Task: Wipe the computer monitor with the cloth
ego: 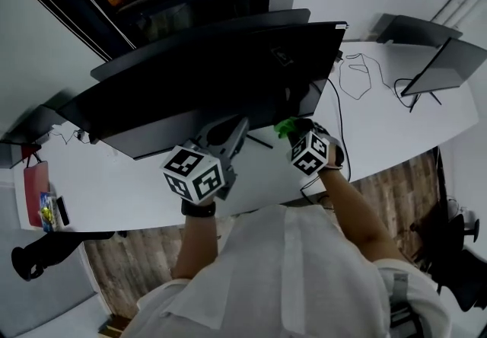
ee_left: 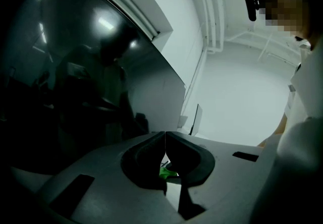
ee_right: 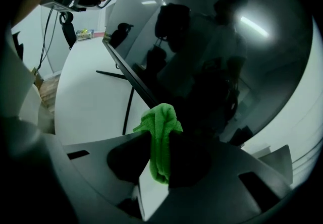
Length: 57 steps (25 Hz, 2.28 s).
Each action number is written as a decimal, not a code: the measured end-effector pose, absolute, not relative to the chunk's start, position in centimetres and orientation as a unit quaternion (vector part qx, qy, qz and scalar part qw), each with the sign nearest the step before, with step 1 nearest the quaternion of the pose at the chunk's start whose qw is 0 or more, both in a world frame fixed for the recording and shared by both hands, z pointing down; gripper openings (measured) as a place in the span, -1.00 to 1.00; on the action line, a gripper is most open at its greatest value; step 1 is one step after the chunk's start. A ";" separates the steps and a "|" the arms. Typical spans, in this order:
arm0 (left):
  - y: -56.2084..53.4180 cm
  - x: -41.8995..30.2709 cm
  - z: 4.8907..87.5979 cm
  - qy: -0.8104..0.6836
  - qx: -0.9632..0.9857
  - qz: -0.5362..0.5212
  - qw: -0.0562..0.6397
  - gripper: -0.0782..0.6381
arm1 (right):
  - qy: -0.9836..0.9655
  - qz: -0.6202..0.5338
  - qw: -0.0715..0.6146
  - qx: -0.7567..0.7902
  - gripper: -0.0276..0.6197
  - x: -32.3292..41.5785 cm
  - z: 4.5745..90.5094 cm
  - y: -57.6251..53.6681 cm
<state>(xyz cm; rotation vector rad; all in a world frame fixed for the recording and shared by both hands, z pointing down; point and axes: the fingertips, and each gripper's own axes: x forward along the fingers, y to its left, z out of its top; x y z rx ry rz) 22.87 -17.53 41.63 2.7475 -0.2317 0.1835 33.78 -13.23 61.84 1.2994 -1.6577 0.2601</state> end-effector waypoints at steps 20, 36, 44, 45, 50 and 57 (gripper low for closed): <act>-15.3 29.3 40.5 -0.058 0.981 0.075 0.170 -0.73 | -0.575 0.177 0.339 0.724 -0.69 51.3 53.9 -9.5; -13.9 31.5 39.5 -0.056 0.983 0.076 0.154 -0.73 | -0.659 -0.019 0.032 0.751 -0.69 49.6 26.3 -16.3; -14.1 31.2 39.6 -0.065 0.983 0.073 0.157 -0.73 | -0.692 -0.022 0.028 0.721 -0.69 47.2 27.1 -15.8; -14.1 31.1 39.6 -0.066 0.983 0.073 0.158 -0.73 | -0.695 -0.021 0.024 0.718 -0.69 47.1 27.2 -15.7; -14.0 31.1 39.8 -0.066 0.982 0.072 0.160 -0.73 | -0.709 -0.012 0.013 0.704 -0.69 47.0 27.5 -15.6; -13.7 31.1 40.0 -0.062 0.982 0.073 0.162 -0.73 | -0.716 0.015 0.004 0.698 -0.69 46.8 29.1 -15.5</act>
